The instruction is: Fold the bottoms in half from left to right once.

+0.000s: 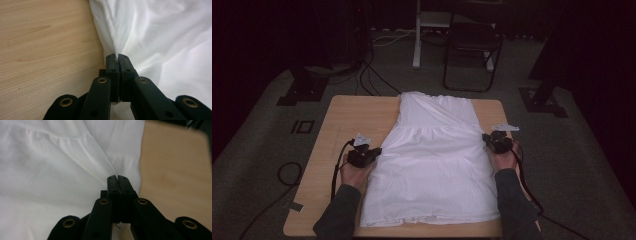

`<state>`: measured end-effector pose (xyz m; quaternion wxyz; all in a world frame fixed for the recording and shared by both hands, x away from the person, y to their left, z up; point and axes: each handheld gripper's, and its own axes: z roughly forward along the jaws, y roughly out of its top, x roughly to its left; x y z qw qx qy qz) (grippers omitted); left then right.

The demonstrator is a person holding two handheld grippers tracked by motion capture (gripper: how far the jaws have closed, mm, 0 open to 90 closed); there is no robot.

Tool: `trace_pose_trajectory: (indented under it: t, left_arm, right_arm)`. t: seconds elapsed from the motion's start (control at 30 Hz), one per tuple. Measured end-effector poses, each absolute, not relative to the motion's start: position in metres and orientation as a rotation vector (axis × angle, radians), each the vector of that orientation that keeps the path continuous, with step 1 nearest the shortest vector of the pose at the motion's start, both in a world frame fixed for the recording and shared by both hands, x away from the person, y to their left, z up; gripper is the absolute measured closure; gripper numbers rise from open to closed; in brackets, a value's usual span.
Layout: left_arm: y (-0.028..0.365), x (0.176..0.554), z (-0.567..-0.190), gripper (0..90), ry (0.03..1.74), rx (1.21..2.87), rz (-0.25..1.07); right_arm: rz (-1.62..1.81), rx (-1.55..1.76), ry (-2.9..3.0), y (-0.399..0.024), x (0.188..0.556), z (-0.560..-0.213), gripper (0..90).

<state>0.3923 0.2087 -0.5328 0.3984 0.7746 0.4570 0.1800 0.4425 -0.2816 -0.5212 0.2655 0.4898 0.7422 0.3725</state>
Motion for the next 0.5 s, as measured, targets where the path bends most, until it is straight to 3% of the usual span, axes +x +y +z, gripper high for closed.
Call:
trace_pose_trajectory:
  t: [0.17, 0.33, 0.5]
  left_arm:
    - [0.214, 0.396, -0.549, 88.2, 1.192, 1.998, 0.472]
    - [0.210, 0.388, -0.556, 90.0, 1.192, 2.047, 0.464]
    - [0.207, 0.357, -0.556, 90.0, 1.174, 2.075, 0.449]
  right_arm:
    - [0.979, 1.412, 2.075, -0.288, 0.446, -0.561, 88.9]
    - [0.971, 1.399, 2.086, -0.284, 0.434, -0.564, 89.1]
    - [0.947, 1.364, 2.118, -0.276, 0.404, -0.564, 89.3]
